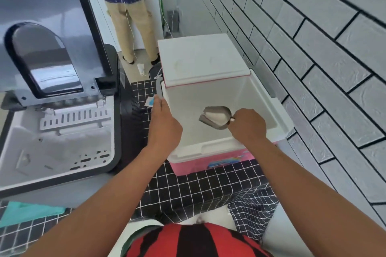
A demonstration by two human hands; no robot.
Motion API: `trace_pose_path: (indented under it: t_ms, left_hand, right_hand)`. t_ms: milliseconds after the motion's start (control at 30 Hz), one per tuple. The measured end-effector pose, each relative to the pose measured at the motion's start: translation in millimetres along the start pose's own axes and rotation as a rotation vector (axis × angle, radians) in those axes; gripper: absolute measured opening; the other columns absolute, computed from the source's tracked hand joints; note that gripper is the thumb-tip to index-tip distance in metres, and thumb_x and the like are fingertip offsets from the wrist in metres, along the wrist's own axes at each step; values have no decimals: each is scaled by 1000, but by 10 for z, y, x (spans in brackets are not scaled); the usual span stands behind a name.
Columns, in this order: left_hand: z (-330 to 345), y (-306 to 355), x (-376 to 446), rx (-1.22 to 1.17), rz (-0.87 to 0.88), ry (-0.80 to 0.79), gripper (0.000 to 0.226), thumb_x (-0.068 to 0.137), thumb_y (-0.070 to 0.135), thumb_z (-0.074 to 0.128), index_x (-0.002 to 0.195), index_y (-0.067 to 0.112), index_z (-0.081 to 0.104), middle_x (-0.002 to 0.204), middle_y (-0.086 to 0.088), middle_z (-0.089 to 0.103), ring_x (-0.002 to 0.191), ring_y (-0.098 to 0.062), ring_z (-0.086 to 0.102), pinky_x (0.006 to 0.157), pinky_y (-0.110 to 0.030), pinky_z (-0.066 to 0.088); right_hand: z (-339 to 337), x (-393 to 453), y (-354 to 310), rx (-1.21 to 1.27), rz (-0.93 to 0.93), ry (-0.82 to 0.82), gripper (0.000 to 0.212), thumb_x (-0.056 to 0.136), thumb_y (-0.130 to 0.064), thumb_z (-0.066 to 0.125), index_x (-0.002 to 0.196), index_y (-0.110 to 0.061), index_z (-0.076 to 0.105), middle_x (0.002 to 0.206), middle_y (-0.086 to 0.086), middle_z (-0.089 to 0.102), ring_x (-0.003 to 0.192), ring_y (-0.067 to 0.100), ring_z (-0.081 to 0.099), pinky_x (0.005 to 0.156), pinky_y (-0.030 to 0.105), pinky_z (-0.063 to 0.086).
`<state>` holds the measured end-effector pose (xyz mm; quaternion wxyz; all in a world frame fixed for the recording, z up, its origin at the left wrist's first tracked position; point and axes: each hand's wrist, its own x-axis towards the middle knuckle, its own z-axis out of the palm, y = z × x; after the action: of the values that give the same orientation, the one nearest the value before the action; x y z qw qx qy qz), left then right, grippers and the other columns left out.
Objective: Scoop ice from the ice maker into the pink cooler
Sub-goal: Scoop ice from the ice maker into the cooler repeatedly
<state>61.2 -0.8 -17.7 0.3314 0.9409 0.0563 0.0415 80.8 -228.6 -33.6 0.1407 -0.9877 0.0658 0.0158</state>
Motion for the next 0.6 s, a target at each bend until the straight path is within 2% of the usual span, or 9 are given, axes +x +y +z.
trace_pose_path:
  t_ms: [67,133,233,300,367,467,600]
  left_hand:
    - [-18,38,-9,12,-6,16,63,87,-2,45,147,-2,24,158,-12,14,140,-38,27,110,-51,34]
    - [7,33,15,45,-3,12,62,90,0,44,147,-3,22,158,-13,14,142,-39,23,113,-50,30]
    - [16,10,10,44,-34,21,62,96,4,38,149,-9,9,159,-21,7,147,-36,5,121,-38,8]
    - [-77,37,9,-33,-39,-37,58,96,4,41,147,-8,17,158,-18,12,146,-32,15,119,-36,17]
    - [-246,50,-4,-138,14,0,47,97,6,44,142,-1,30,148,-14,29,135,-28,33,112,-34,29]
    - [-621,-13,-36,-236,99,155,53,100,16,44,150,11,24,151,-5,31,134,-17,33,108,-18,24]
    - [-1230,-398,-164,-188,148,295,56,102,25,44,152,16,23,152,-7,35,138,-19,35,112,-30,29]
  right_hand:
    - [20,5,32,22,-7,21,14,73,-25,61,63,-16,64,55,-3,55,52,18,50,46,23,31]
    - [33,19,56,54,3,36,17,75,-23,60,59,-17,62,53,-4,55,48,14,49,44,21,27]
    - [27,31,71,110,5,45,23,78,-23,60,56,-16,59,52,-3,55,49,14,51,44,21,25]
    - [-34,36,43,192,-44,59,25,80,-25,63,58,-13,61,52,-1,57,52,18,55,44,24,30]
    - [-167,53,-53,257,-103,70,24,80,-29,66,63,-14,66,54,-1,60,57,19,59,48,27,34]
    - [-476,106,-399,286,-204,115,26,79,-34,68,64,-13,64,55,-3,61,56,14,57,51,30,36]
    - [-871,13,-1176,356,-420,193,30,75,-32,69,58,-10,56,49,2,49,50,18,43,50,32,36]
